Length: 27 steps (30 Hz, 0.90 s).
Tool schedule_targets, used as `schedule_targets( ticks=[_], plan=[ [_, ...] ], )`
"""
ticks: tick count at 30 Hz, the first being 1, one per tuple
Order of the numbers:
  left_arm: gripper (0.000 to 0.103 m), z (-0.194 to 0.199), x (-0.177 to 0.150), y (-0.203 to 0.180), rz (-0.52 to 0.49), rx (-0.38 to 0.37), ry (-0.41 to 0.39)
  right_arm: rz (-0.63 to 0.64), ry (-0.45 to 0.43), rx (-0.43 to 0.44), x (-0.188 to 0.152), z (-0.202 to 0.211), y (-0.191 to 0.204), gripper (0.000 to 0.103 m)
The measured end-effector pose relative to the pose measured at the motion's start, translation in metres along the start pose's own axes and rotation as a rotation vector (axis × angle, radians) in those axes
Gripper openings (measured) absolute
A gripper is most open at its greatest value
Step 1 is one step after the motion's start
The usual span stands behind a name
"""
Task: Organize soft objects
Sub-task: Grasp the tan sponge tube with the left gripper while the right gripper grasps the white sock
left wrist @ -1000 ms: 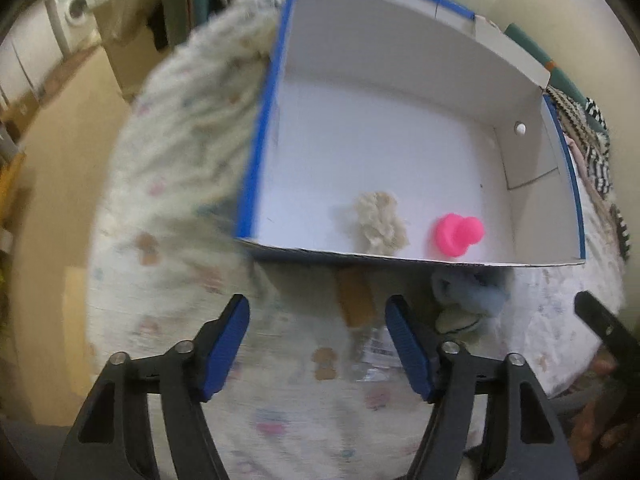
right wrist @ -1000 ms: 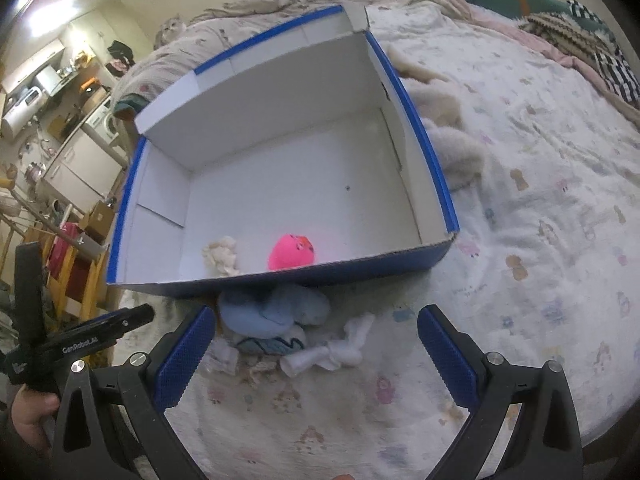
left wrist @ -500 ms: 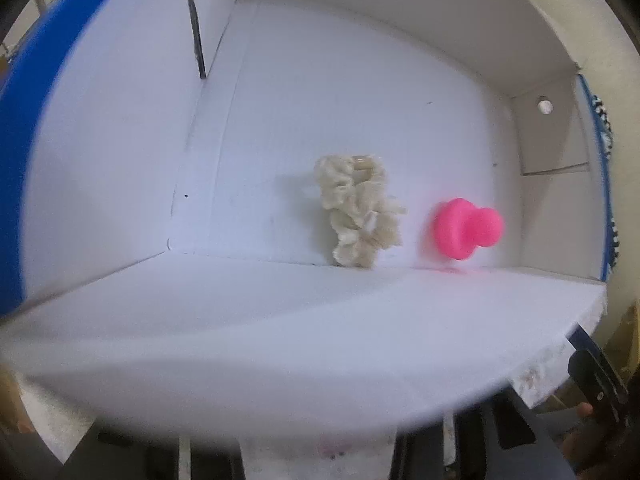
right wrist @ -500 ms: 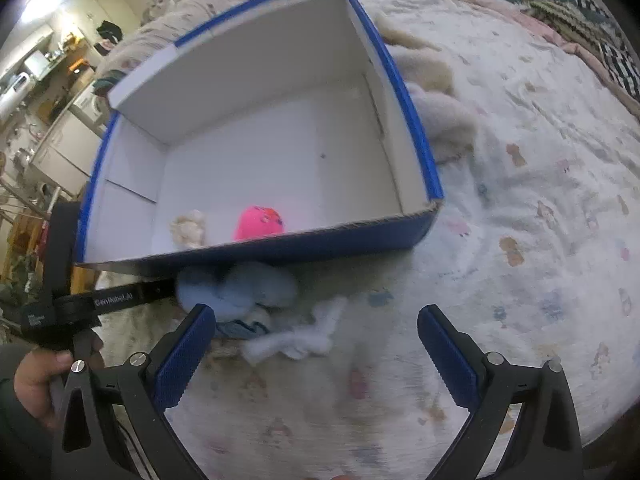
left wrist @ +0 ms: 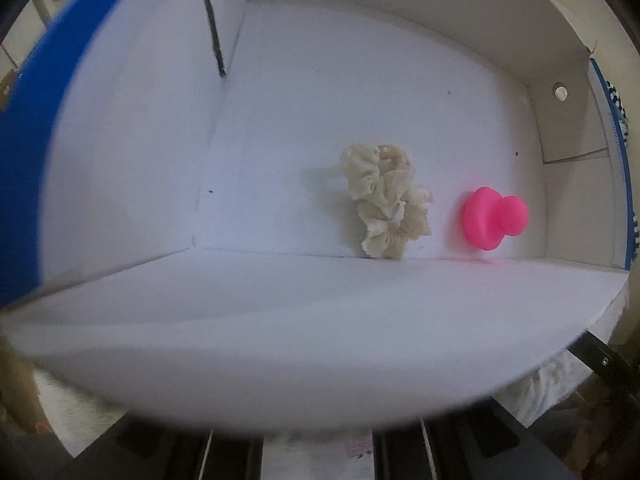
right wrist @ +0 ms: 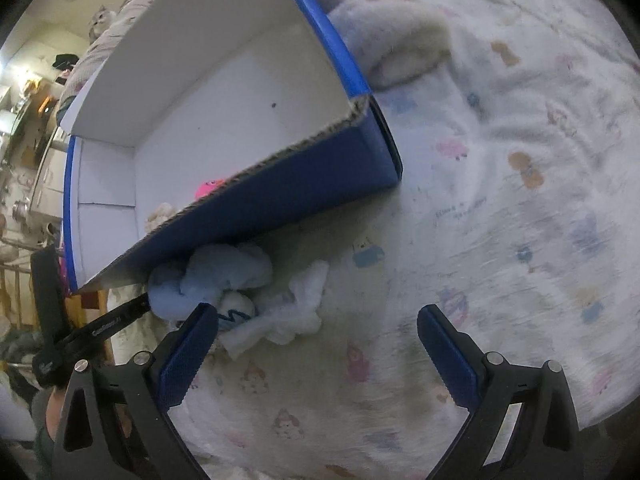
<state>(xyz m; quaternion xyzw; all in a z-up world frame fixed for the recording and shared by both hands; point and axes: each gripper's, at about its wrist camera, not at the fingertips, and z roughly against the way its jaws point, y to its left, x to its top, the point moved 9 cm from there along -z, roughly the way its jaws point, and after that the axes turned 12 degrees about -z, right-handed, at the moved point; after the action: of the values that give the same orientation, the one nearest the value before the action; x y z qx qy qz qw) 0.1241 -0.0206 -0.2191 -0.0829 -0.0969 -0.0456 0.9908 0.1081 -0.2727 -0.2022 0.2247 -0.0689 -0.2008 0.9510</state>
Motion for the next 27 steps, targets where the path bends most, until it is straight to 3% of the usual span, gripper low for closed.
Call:
schedule_targets(
  ticks=[1, 3, 10, 14, 18, 19, 21, 23, 27],
  plan=[
    [0.008, 0.002, 0.000, 0.000, -0.003, 0.005, -0.002, -0.007, 0.009, 0.010, 0.000, -0.002, 0.000, 0.103],
    [0.008, 0.005, 0.001, 0.001, -0.008, 0.013, -0.009, -0.026, 0.030, 0.026, -0.001, -0.006, -0.001, 0.091],
    [0.008, 0.027, -0.006, 0.016, -0.025, 0.050, -0.042, -0.009, 0.095, 0.012, -0.009, -0.025, -0.002, 0.078],
    [0.008, 0.043, -0.015, 0.024, -0.039, 0.064, -0.065, -0.020, 0.132, 0.035, -0.012, -0.033, 0.001, 0.061],
    [0.008, 0.055, -0.033, 0.021, -0.055, 0.070, -0.081, 0.022, 0.155, 0.015, -0.020, -0.045, 0.013, 0.060],
    [0.008, 0.057, -0.034, 0.021, -0.063, 0.072, -0.086, 0.029, 0.156, 0.009, -0.021, -0.047, 0.014, 0.058],
    [0.008, 0.064, -0.034, 0.021, -0.074, 0.075, -0.096, 0.038, 0.150, 0.013, -0.021, -0.049, 0.019, 0.040],
    [0.008, 0.068, -0.036, 0.024, -0.081, 0.077, -0.104, 0.059, 0.142, 0.004, -0.022, -0.050, 0.021, 0.032],
    [0.008, 0.071, -0.037, 0.022, -0.076, 0.075, -0.107, 0.085, 0.111, -0.012, -0.027, -0.046, 0.021, 0.030]
  ],
)
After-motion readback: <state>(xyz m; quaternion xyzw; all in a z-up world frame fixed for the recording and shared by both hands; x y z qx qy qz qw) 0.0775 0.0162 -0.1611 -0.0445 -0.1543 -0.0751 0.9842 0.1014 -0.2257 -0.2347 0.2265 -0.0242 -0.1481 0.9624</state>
